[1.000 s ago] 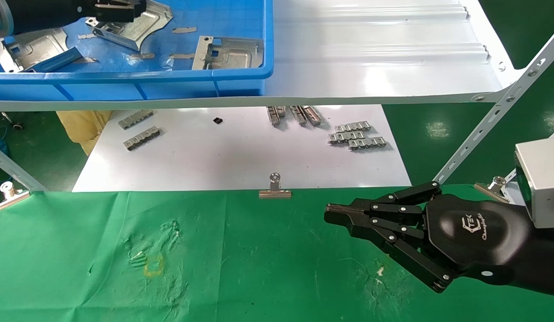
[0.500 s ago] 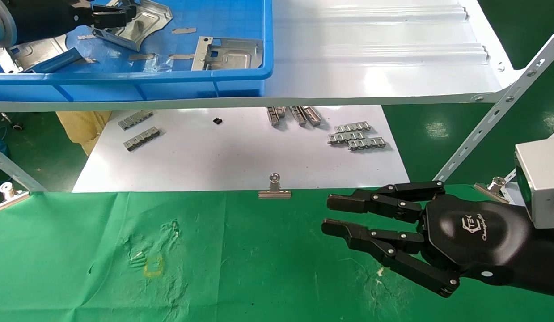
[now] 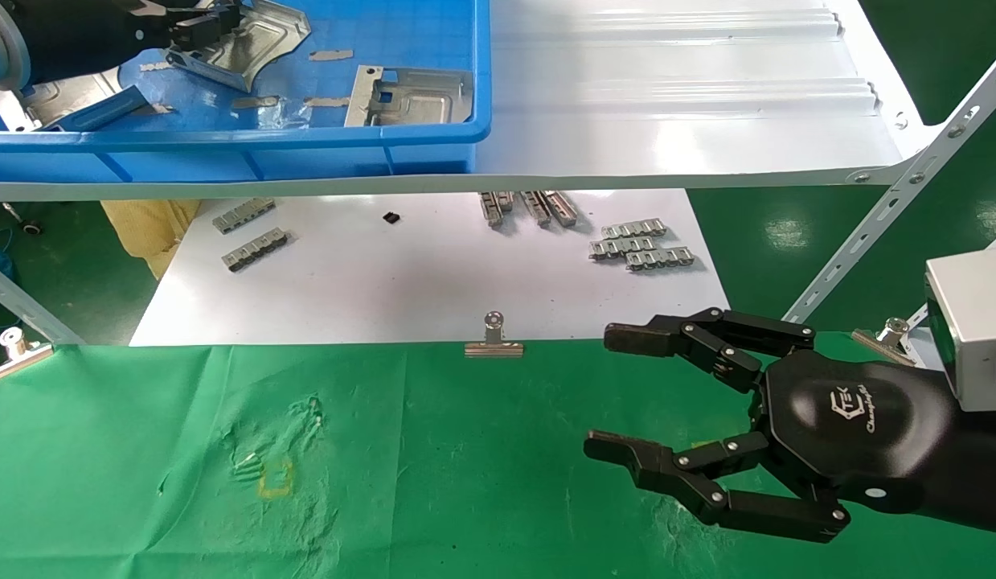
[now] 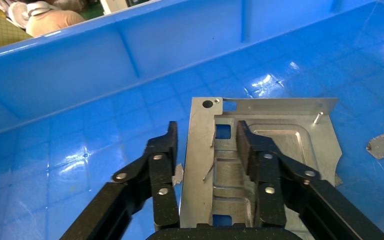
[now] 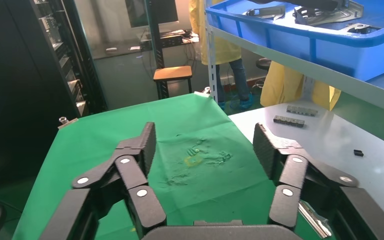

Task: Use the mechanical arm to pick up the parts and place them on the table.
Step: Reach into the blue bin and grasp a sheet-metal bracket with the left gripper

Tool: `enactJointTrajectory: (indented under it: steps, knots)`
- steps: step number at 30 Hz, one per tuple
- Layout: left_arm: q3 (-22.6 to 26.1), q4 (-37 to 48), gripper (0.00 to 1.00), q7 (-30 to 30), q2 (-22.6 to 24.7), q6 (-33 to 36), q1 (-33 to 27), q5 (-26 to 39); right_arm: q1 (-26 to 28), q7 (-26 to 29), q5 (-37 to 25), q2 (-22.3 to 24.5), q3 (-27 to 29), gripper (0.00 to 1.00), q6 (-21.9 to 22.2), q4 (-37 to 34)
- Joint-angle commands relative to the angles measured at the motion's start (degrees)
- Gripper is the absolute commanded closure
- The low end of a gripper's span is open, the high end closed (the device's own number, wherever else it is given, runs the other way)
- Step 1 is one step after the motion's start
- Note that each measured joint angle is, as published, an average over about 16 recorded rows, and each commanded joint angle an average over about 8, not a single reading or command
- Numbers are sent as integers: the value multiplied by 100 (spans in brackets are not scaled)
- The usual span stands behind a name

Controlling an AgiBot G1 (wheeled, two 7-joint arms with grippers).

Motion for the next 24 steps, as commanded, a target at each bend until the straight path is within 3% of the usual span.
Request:
enactJointTrajectory:
  steps: [1,14,18,24]
  knots:
    - [2,15,100,-1,-3,12,-4,2,0,0,0,0,0,0,0,0]
    - [-140,-111,100,86,-193,545,-76,-205,0,0,0,0,0,0,0,0]
    - [-262,-311,100,257,-378,1253,-148,-396,0,0,0,0,0,0,0,0]
    - [-369,-636,100,671,-711,2947,-165,-623,0,0,0,0,0,0,0,0]
